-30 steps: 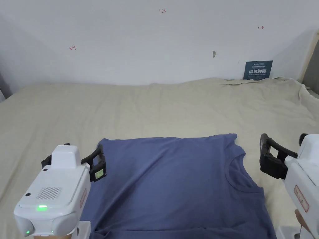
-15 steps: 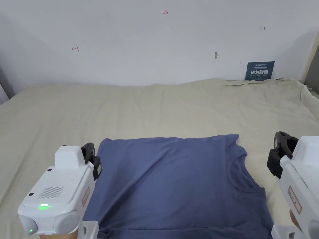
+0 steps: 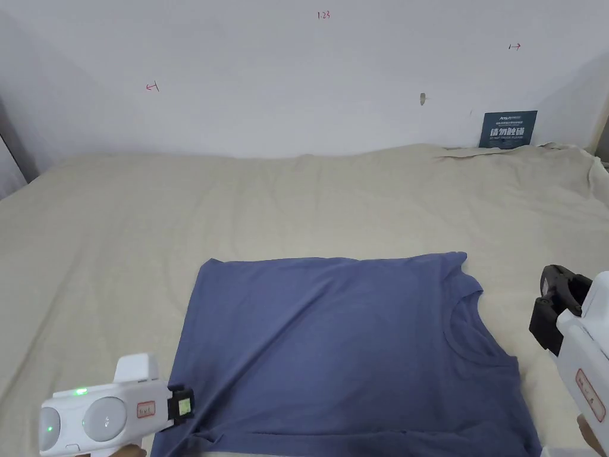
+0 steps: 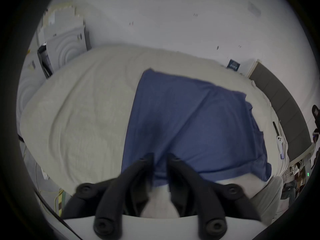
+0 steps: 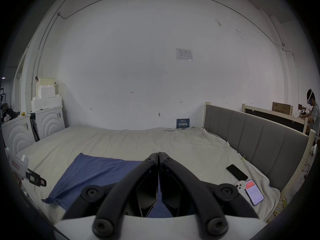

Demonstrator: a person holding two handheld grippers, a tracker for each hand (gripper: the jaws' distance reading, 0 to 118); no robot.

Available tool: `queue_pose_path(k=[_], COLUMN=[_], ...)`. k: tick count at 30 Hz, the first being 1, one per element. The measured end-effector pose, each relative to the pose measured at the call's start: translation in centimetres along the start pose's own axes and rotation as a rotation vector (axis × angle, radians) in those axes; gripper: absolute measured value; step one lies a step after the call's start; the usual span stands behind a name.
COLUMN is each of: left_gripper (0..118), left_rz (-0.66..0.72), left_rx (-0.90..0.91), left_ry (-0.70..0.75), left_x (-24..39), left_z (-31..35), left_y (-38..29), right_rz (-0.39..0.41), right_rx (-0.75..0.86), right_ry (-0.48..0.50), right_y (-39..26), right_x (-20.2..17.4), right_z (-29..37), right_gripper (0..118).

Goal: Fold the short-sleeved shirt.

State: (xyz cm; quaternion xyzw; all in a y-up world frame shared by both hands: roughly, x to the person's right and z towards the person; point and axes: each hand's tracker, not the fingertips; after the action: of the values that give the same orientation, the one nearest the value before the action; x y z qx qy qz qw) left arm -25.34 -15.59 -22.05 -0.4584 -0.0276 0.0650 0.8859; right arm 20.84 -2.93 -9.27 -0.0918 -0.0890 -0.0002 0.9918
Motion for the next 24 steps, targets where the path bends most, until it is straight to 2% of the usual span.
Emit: queue_pose_path(k=[1,3,14,15,16,17,18,19,21,24], left_gripper=[71,84,82,78,68,50,24,13,4,2], left_rz=[0.006,0.011,-0.002,-0.007,-0.017,-0.022,-0.025,-0.034,-0.05,-0.054], left_rx=[-0.031,-0.078,-0.155,-0.161,-0.178,-0.19,-0.19,-0.181,-0.169,-0.119], left_ry=[0.009,0.026,0.127,0.129,0.134,0.132,0.134,0.147,0.143,0.114], left_x=[-0.4,-1.0,-2.7,-2.5,-2.5,-2.3,-2.2,-2.0,-1.9,-2.0], left_z=[-0.5,-1.1,-3.9,-4.1,-4.5,-4.9,-5.1,-4.9,-4.7,-4.0], left_y=[-0.5,-1.6,-4.9,-5.0,-5.1,-5.2,-5.3,-5.5,-5.5,-5.5], right_rz=[-0.002,-0.007,0.001,-0.004,-0.012,-0.016,-0.014,-0.012,-0.017,-0.078], right_rx=[-0.006,-0.024,-0.098,-0.103,-0.108,-0.114,-0.119,-0.125,-0.143,-0.223], right_ry=[0.001,0.006,0.025,0.026,0.029,0.028,0.023,0.017,0.01,0.027], right_y=[-0.3,-0.7,-2.6,-2.7,-2.8,-3.2,-3.3,-3.4,-3.9,-4.9], right_x=[0.3,0.3,-0.1,-0.1,0.1,0.5,0.6,0.7,1.4,2.8], right_z=[-0.2,-0.4,-0.3,-0.3,-0.3,-0.3,-0.3,-0.3,-0.2,-0.6], right_gripper=[0,0,0,0,0,0,0,0,0,0])
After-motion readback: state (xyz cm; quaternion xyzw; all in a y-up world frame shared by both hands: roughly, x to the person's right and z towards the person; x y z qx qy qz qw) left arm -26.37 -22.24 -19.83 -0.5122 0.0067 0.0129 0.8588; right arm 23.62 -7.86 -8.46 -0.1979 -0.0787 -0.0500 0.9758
